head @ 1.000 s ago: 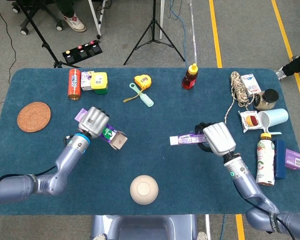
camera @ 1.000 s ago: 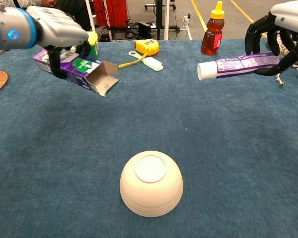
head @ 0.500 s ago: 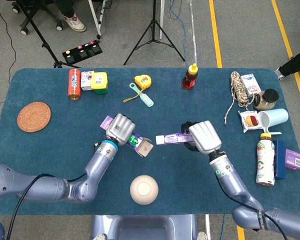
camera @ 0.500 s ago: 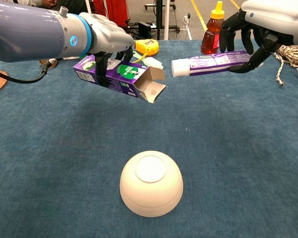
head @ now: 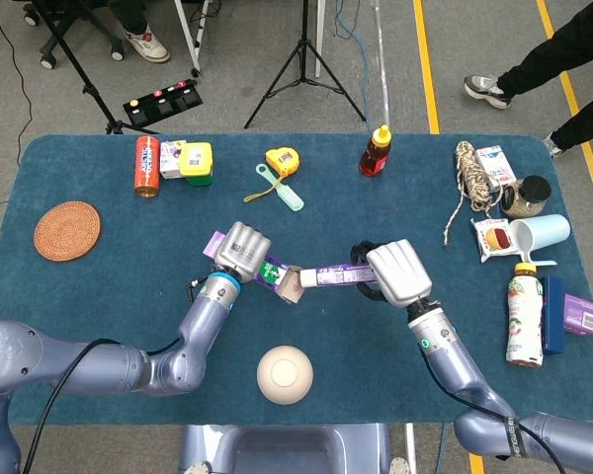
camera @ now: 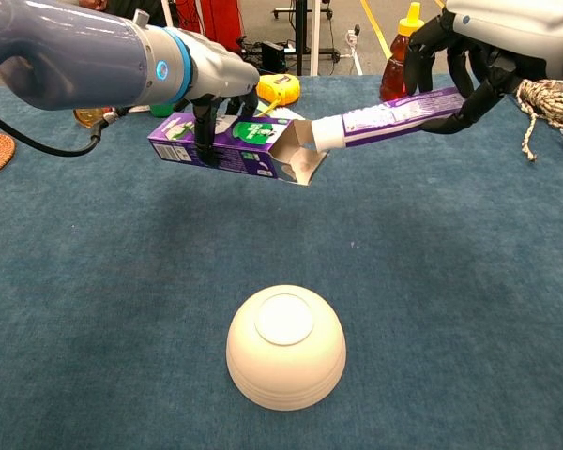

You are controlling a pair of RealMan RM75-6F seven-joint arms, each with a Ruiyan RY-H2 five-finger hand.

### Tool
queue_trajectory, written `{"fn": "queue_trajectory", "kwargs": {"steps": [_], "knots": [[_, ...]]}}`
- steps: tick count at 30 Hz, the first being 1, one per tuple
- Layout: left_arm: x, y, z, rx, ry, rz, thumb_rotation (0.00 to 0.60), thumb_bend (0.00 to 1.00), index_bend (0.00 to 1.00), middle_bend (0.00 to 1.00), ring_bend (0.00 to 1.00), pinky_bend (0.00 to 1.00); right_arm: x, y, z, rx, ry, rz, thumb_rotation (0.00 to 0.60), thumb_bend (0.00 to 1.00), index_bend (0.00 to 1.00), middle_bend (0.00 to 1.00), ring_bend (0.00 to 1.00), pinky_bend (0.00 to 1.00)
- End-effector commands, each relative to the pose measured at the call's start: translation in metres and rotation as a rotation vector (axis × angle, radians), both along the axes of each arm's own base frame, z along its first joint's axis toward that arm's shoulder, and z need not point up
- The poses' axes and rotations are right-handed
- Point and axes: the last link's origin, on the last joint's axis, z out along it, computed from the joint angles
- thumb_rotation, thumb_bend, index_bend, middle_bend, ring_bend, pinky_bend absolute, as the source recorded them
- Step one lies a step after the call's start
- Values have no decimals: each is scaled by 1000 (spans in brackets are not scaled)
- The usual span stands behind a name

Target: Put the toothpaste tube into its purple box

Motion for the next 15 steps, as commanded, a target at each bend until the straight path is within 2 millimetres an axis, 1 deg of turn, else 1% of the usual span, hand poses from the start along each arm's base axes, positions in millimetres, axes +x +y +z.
{"fn": "queue_trajectory", "kwargs": {"steps": [1, 9, 15], "knots": [[3, -2, -2, -3, -6, 1, 600, 278, 594, 466, 375, 669, 2, 0, -2, 5, -2, -2, 600, 542, 636, 644, 615, 674], [9, -2, -3, 11, -15, 20, 600, 280, 594, 467, 378, 686, 8, 2, 0, -1, -6, 9, 600, 548, 637, 645, 615, 674], [9, 0, -3, 13, -40, 44, 600, 286, 594, 483, 404, 717, 11, 7, 1, -1, -22, 11, 600, 559, 639, 649, 619, 677]]}}
